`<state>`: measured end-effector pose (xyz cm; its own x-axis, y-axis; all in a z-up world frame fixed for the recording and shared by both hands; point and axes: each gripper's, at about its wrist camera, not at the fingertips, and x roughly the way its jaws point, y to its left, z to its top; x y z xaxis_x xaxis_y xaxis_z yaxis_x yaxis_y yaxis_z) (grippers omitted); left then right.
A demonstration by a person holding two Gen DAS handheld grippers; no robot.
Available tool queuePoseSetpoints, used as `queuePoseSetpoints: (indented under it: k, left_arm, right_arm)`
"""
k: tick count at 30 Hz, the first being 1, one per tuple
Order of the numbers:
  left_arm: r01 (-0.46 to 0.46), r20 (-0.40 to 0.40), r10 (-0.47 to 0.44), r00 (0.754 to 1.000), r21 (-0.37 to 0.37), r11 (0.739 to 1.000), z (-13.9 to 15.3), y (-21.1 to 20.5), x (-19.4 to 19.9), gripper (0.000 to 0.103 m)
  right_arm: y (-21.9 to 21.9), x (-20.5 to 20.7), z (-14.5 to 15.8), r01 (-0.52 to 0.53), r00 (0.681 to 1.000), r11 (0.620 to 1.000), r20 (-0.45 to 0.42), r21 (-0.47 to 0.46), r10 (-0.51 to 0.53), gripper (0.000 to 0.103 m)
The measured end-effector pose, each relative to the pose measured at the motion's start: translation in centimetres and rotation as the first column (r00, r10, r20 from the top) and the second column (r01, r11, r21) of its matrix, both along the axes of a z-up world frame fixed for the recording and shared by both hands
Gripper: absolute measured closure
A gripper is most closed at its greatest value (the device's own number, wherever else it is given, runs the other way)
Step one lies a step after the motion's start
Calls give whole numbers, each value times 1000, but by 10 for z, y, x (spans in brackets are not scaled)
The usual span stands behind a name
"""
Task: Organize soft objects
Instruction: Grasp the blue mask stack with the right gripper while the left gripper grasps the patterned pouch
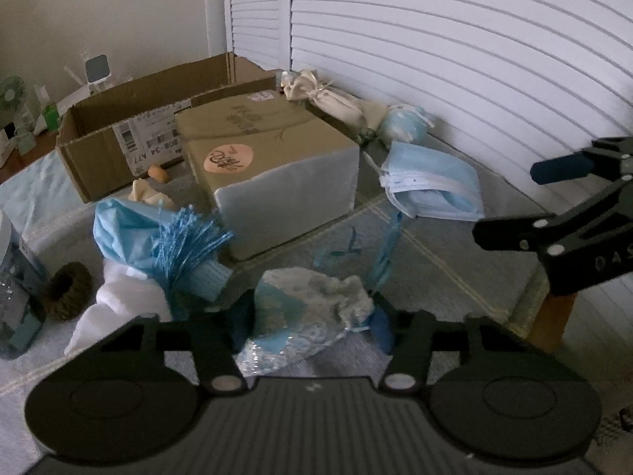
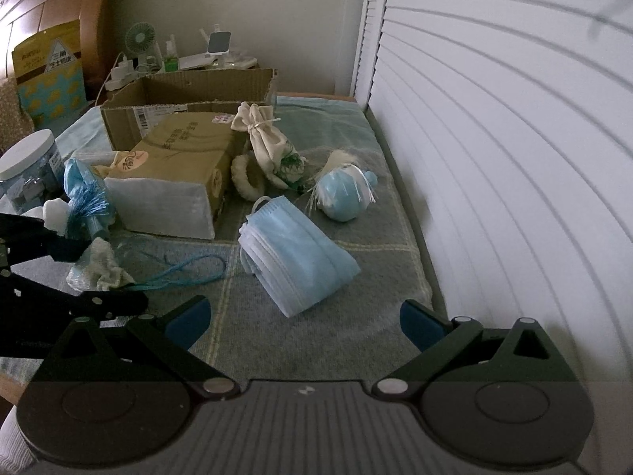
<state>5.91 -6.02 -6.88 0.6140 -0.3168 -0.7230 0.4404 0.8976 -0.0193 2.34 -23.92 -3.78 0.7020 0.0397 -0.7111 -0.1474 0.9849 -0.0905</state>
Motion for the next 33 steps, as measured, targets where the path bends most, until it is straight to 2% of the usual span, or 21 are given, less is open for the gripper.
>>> queuePoseSetpoints:
  k: [11,19,24,33]
  left_arm:
    - [20,-11,-20,1000,1,1000,12,10,-11,53]
    - [38,-22,-38,999,-11,999,16,14,-13,53]
    - [49,-20,-49,999,-9,999,18,15,-14,53]
    - [58,-14,-58,998,2,998,21,15,-15,54]
  right_arm:
    - [5,9,-5,-22,999,1000,32,-20,23,0]
    - [9,40,-21,-40,999,999,21,-11,40,2]
    - [10,54,-27,-41,999,999,-1,1,41,13]
    - [12,52,-26,-39,999,999,-19,-22,39,35]
